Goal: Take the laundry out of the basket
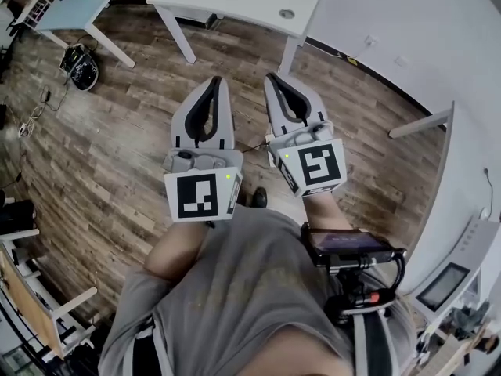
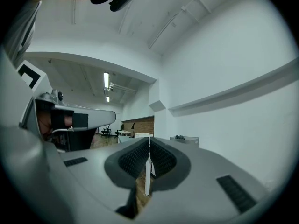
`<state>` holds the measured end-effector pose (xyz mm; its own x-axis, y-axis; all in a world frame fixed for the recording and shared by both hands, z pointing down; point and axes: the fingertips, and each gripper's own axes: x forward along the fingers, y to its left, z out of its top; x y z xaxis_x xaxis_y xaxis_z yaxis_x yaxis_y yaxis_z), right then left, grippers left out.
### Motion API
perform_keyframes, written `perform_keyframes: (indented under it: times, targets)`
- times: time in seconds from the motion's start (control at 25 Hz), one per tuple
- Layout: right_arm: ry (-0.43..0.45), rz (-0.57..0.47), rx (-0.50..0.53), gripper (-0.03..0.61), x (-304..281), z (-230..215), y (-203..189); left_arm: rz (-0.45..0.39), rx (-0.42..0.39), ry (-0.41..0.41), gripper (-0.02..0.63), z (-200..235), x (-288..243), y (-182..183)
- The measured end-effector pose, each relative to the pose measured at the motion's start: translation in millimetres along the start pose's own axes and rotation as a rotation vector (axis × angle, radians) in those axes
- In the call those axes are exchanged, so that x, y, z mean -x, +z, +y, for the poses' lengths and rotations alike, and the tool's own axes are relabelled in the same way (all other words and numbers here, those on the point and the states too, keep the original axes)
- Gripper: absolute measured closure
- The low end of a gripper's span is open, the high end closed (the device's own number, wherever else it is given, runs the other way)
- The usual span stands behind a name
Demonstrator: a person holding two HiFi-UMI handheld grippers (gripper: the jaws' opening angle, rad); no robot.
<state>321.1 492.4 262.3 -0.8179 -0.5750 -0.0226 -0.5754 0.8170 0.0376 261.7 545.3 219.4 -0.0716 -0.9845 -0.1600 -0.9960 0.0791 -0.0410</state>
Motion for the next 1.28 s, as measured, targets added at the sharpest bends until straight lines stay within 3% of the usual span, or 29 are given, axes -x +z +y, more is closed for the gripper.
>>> perform_keyframes:
  times: [0.48, 0.8, 1.08, 1.28]
  targets:
    - [-0.003, -0.027, 0.022, 0.569, -49, -20, -7, 0.02, 0.019, -0.005, 0.606, 31, -42, -28]
    - [0.002, -0.031, 0.013, 0.569, -150, -22, -14, 0.014, 0.035, -0.008, 0.606, 108, -109, -42]
    - [-0.073, -0.06, 0.017, 0.571, -246, -20, -2, 0.006, 0.039, -0.041, 0.606, 193, -162, -44]
    - [-0.111, -0.071, 0.04, 0.57, -289, -23, 8, -0.008, 0.049, -0.069, 0.606, 230, -193, -45]
